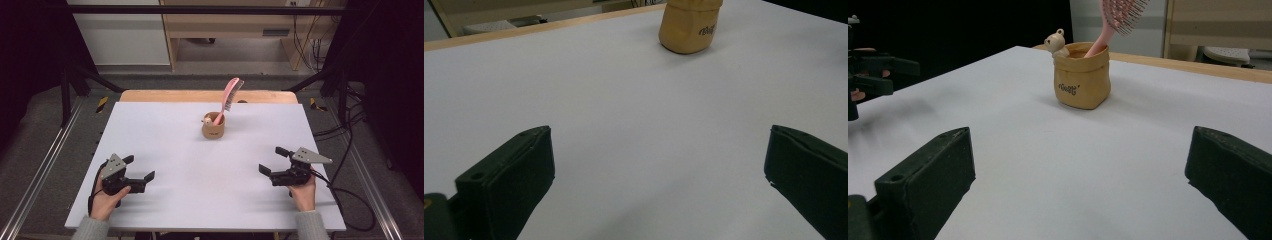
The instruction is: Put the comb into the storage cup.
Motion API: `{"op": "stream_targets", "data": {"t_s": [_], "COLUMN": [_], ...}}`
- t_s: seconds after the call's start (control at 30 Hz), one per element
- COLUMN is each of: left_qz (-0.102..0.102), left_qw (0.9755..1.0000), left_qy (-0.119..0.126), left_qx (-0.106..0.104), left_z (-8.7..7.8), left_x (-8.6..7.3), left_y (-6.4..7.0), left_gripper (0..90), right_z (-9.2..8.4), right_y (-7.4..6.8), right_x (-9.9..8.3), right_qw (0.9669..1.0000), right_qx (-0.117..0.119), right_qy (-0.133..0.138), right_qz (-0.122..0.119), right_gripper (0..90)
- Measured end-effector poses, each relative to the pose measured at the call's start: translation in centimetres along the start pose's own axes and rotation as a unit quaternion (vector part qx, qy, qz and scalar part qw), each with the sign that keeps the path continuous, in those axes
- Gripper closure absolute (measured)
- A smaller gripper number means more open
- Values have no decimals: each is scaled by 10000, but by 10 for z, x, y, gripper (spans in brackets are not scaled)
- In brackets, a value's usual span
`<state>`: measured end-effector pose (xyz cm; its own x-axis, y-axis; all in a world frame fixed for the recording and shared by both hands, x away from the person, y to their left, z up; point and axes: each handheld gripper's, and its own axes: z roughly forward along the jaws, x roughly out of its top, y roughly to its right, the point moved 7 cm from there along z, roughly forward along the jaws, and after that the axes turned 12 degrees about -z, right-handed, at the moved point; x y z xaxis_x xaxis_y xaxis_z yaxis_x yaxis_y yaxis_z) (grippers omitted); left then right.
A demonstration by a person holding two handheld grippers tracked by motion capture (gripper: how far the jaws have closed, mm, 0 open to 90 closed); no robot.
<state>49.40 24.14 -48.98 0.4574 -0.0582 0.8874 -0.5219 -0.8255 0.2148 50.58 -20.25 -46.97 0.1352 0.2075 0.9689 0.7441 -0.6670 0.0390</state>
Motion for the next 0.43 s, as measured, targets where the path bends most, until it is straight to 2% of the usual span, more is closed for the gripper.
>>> {"op": "stream_targets", "data": {"t_s": [0.23, 0.43], "left_qz": [24, 29], "left_qw": [10000, 10000], "left_qy": [5, -6], "left_qx": [2, 4], "left_z": [0, 1], "left_x": [0, -1], "left_y": [1, 0], "left_gripper": [0, 0], "right_z": [-4, -5], "right_y": [4, 3], "right_x": [-13, -12], "right_qw": [9999, 9999], "right_qx": [-9, 33], "right_qy": [-121, -95], "right_qz": [84, 79], "right_gripper": [2, 2]}}
